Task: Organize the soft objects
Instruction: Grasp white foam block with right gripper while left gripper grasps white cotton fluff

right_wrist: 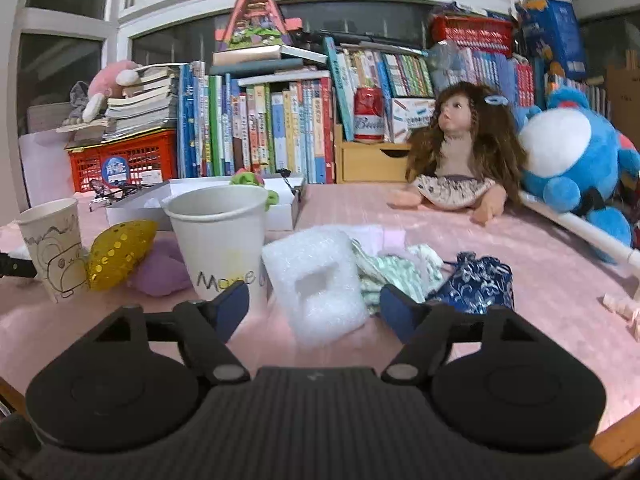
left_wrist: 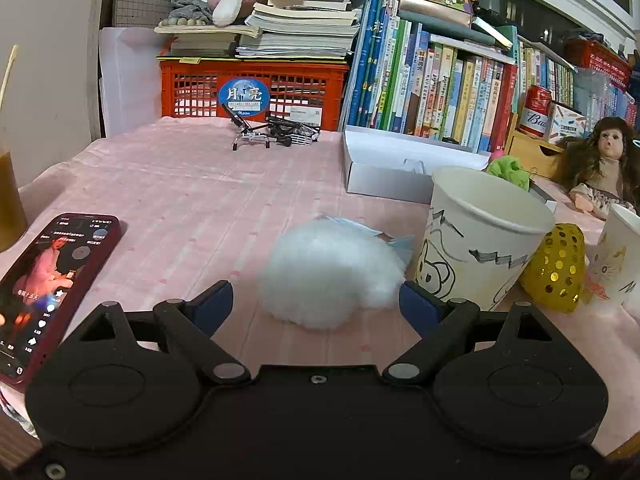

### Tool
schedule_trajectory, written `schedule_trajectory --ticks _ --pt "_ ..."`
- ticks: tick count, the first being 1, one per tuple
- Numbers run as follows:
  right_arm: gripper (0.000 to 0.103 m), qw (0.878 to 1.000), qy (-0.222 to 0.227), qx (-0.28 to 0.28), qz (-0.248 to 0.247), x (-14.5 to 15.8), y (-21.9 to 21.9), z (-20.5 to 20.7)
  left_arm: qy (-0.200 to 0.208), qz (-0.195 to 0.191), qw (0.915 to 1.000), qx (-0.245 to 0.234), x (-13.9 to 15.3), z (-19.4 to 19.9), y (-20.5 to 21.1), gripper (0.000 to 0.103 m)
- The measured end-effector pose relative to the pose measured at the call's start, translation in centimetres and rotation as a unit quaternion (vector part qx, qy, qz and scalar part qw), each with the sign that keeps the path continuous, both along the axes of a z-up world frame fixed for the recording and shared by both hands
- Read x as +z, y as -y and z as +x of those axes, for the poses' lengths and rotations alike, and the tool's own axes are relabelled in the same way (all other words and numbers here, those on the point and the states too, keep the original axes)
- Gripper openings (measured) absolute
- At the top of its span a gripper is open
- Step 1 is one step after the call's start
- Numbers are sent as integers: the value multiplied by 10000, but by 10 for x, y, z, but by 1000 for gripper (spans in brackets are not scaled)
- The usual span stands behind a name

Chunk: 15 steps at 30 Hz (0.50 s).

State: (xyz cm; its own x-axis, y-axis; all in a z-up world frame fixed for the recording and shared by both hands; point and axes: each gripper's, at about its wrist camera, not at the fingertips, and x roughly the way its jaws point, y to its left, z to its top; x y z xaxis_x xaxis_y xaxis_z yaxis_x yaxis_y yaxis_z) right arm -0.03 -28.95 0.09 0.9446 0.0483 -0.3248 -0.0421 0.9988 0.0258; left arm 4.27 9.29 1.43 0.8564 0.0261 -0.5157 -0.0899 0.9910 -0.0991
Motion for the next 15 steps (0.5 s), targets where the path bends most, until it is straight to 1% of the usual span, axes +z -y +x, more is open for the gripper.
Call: schedule_trajectory --ticks 4,9,15 --pt "77 9999 4 91 -139 2 -6 3 11 -6 10000 -5 0 2 -1 89" --pt "77 9998 20 83 -156 3 -6 10 13 38 10000 -18 0 6 0 88" --pt "75 9997 37 96 -221 3 -7 14 20 -83 10000 -10 1 7 -2 87"
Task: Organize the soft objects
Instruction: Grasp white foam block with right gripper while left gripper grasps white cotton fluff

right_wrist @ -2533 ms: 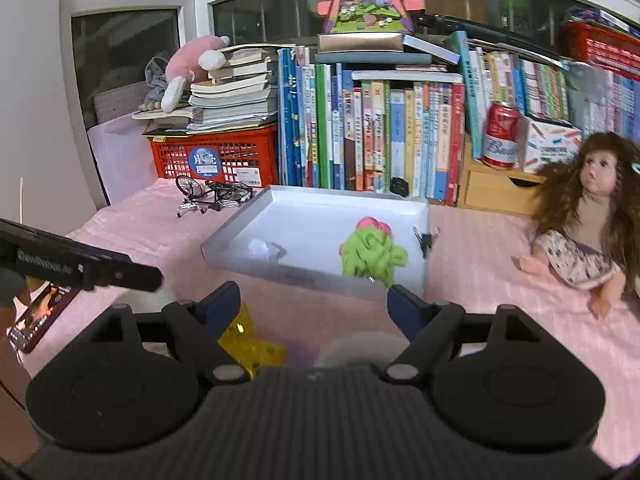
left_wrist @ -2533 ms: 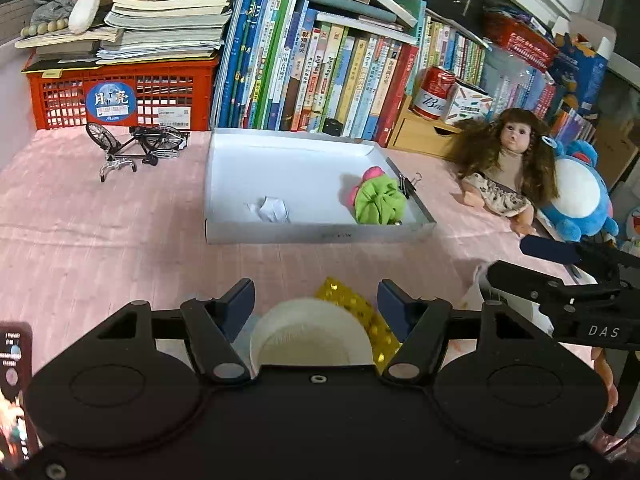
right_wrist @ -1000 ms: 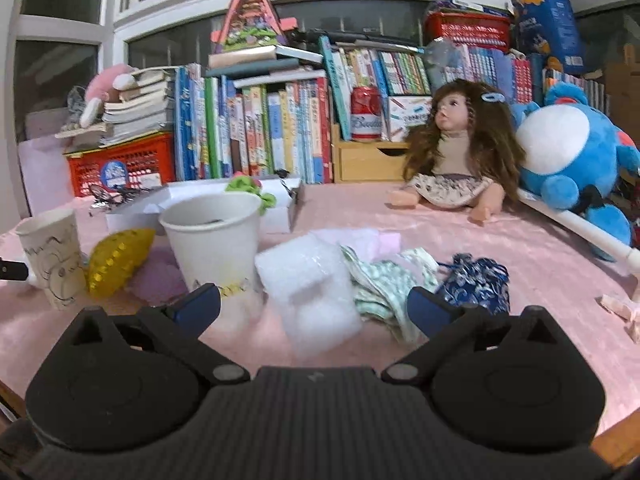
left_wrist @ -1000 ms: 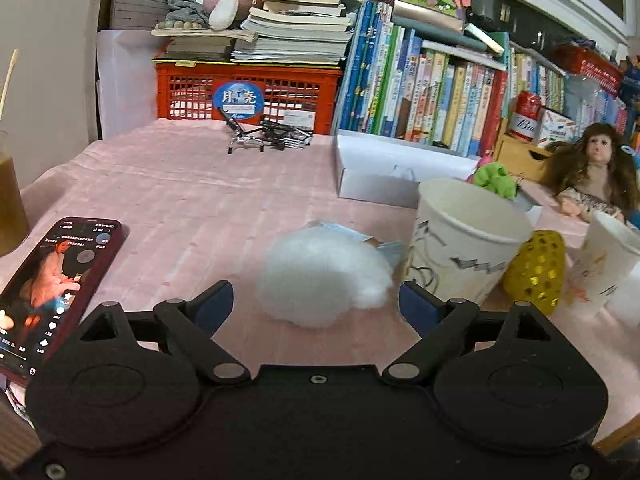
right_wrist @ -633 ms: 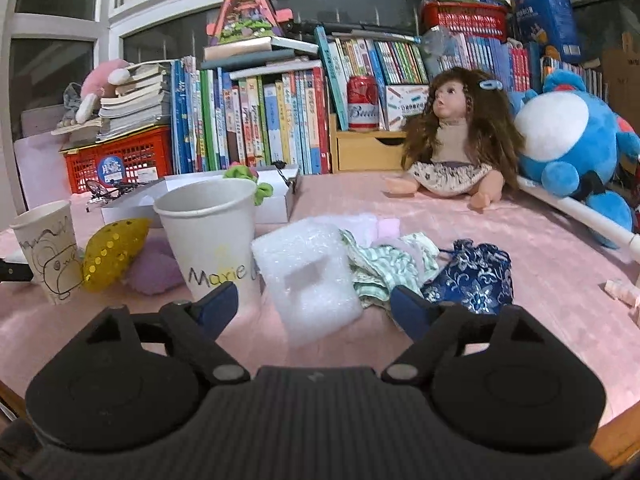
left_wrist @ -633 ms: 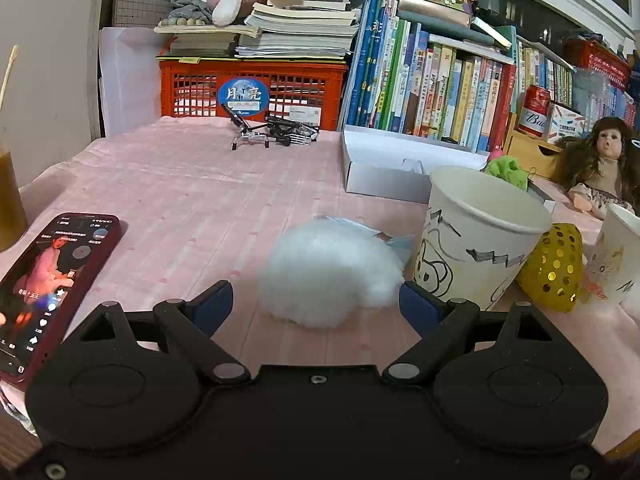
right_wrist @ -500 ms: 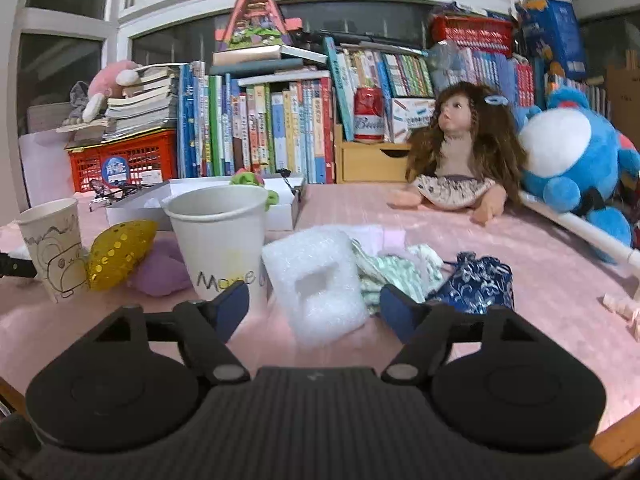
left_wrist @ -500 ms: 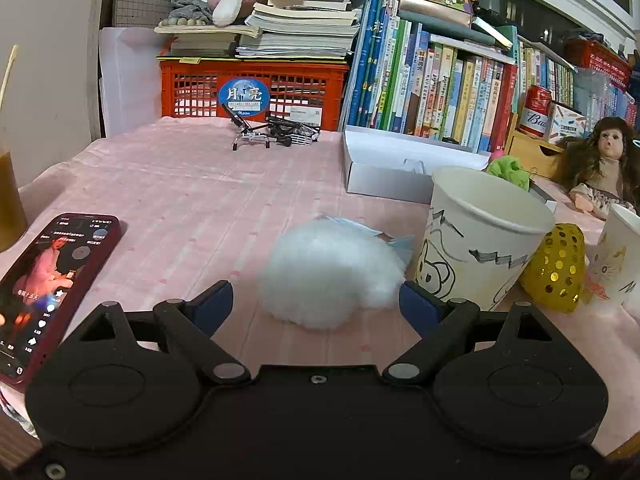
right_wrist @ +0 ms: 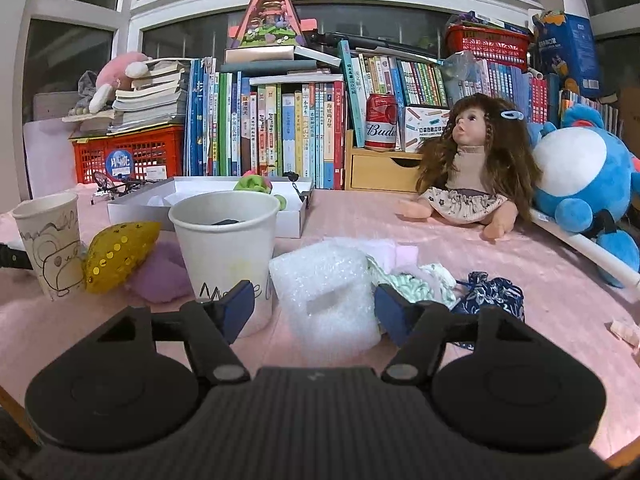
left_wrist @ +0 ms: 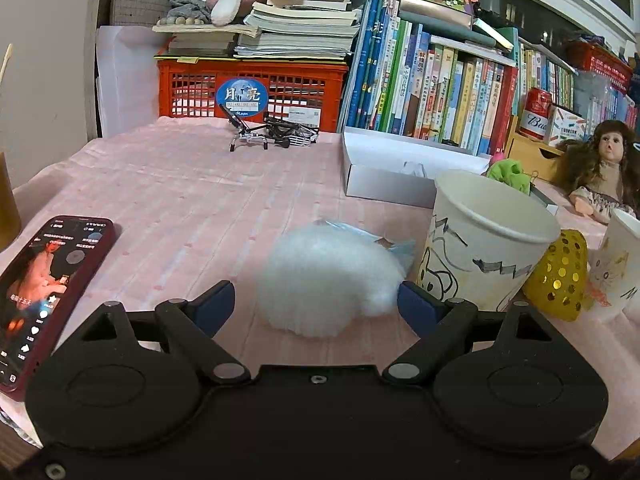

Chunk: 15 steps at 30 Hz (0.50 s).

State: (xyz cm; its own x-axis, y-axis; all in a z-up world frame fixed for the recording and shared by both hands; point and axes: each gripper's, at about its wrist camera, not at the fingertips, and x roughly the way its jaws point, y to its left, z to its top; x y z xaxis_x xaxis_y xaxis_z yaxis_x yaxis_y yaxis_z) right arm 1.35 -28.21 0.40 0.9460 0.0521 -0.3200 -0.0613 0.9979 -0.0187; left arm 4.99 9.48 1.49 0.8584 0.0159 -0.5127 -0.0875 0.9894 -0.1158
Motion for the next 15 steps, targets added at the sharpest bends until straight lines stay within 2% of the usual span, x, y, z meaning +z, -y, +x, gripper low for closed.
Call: schedule_trajectory --ticks 5,15 --pt "72 9999 25 -6 -114 -1 -2 1 14 -133 9999 -24 1 1 -2 83" --pt "65 9995 29 -59 -321 -3 -6 3 -19 40 9999 -128 -2 6 4 80"
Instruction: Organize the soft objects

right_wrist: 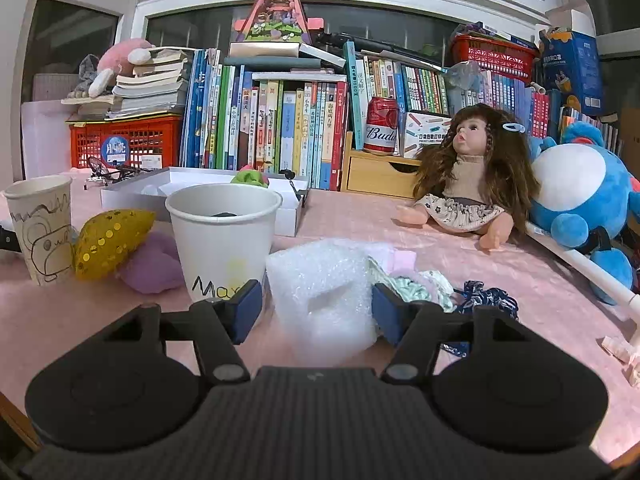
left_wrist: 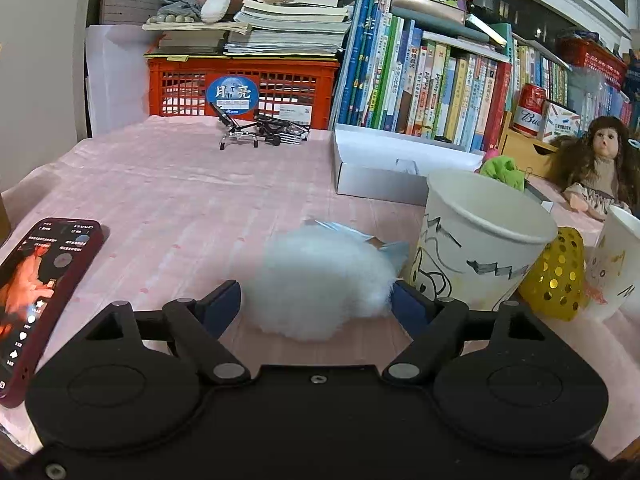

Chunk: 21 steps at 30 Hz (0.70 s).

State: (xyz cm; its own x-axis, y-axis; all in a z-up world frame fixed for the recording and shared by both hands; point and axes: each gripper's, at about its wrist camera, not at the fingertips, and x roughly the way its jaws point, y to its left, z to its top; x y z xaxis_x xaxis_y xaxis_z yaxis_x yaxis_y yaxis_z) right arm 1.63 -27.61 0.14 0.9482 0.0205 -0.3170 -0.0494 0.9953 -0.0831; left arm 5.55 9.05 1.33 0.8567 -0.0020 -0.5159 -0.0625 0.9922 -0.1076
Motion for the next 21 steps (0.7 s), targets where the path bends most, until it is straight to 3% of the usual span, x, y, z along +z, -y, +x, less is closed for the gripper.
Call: schedule_trajectory --ticks 12,15,21 --pt "64 10000 -36 -1 -60 -2 1 5 -65 -10 10000 30 -3 7 1 79" --pt "60 9999 -64 -24 -103 -4 1 5 -83 -41 9999 -57 -2 7 2 71" --pt "57 9996 -107 -54 -258 -12 -1 5 -95 298 9995 -84 0 -2 9 68"
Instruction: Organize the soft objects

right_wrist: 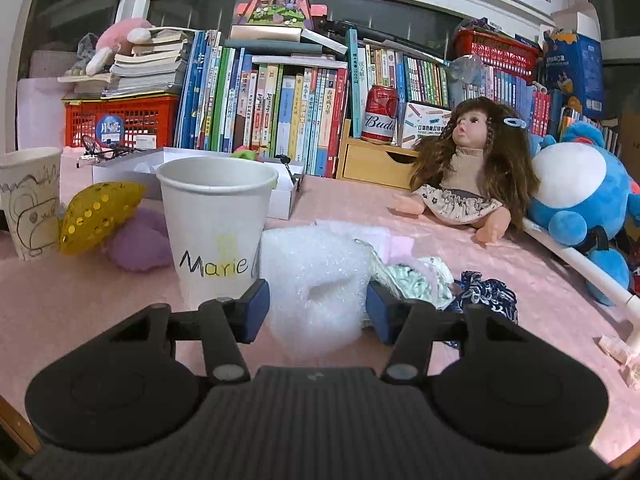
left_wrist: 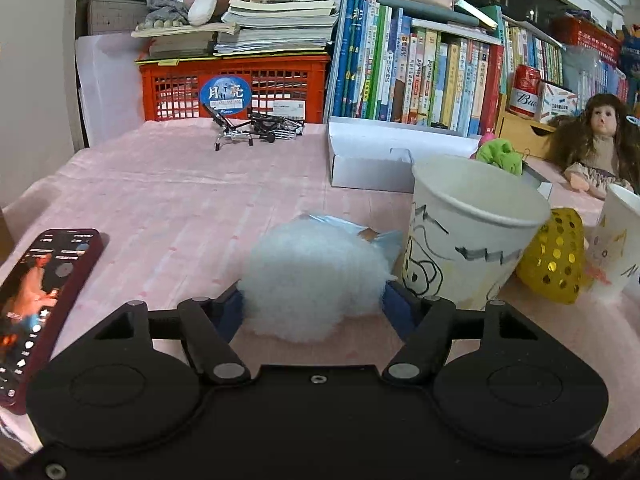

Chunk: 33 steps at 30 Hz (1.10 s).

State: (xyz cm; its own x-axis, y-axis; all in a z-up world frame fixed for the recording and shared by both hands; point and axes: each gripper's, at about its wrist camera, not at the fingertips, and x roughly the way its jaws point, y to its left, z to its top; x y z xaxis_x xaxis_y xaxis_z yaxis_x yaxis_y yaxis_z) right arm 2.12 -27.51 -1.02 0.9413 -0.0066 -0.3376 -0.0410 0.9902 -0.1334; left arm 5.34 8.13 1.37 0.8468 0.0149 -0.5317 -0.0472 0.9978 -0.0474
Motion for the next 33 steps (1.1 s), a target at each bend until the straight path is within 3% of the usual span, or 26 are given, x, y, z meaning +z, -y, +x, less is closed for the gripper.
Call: schedule_trajectory --ticks 19,33 --pt "55 9987 518 -19 -29 43 -4 -24 432 -56 9983 385 45 -24 -23 68" --pt "54 9963 818 -93 256 91 13 -6 723 -109 9973 102 92 -7 -22 68"
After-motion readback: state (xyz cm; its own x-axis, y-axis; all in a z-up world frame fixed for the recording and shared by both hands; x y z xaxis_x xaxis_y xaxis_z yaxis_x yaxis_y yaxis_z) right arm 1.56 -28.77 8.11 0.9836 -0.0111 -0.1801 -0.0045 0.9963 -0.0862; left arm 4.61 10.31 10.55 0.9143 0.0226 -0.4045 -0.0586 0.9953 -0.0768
